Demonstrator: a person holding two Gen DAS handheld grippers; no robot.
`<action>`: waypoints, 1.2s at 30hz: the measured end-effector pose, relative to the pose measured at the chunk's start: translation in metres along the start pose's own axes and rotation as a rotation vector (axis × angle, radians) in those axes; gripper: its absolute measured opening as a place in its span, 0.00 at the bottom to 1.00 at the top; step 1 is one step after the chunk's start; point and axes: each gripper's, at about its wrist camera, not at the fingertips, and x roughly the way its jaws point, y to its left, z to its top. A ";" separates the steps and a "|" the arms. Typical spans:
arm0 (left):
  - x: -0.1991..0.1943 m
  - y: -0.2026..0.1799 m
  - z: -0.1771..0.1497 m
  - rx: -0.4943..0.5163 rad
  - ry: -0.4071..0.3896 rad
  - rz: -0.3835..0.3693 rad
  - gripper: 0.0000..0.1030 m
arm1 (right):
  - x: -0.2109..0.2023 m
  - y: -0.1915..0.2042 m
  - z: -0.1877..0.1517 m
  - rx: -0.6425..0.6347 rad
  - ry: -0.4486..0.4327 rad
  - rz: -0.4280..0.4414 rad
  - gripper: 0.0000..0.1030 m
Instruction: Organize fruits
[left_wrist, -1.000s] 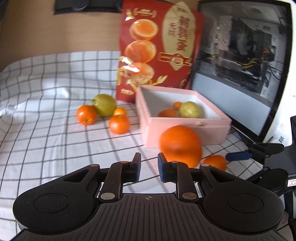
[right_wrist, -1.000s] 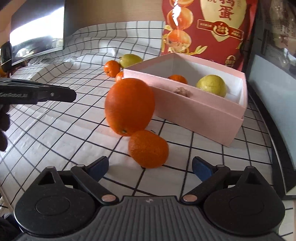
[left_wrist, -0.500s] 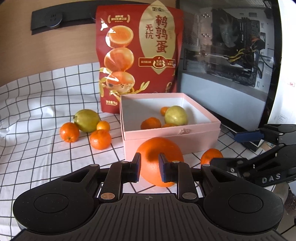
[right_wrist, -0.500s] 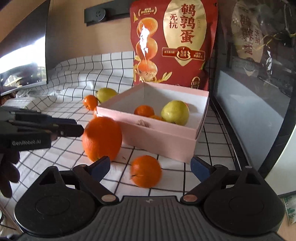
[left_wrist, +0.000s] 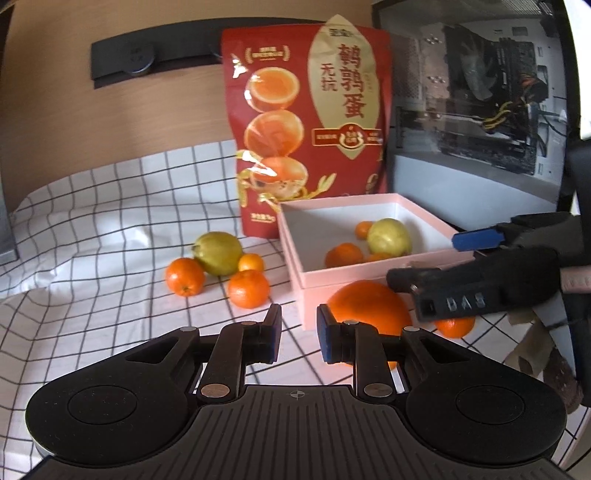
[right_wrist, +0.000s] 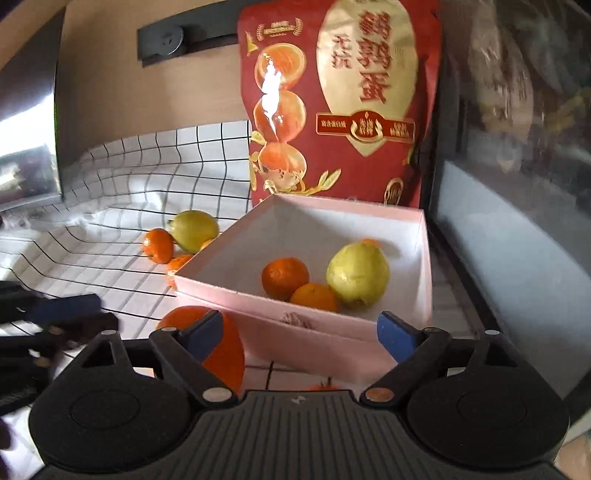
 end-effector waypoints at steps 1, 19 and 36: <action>-0.001 0.002 0.000 -0.005 -0.003 0.003 0.24 | -0.003 0.005 -0.002 -0.027 -0.019 -0.011 0.88; 0.004 -0.013 0.001 -0.016 0.010 -0.078 0.24 | -0.051 -0.008 -0.057 -0.141 0.064 0.127 0.88; -0.009 -0.018 0.003 -0.032 -0.119 -0.047 0.27 | -0.032 -0.084 -0.063 0.170 0.050 0.109 0.88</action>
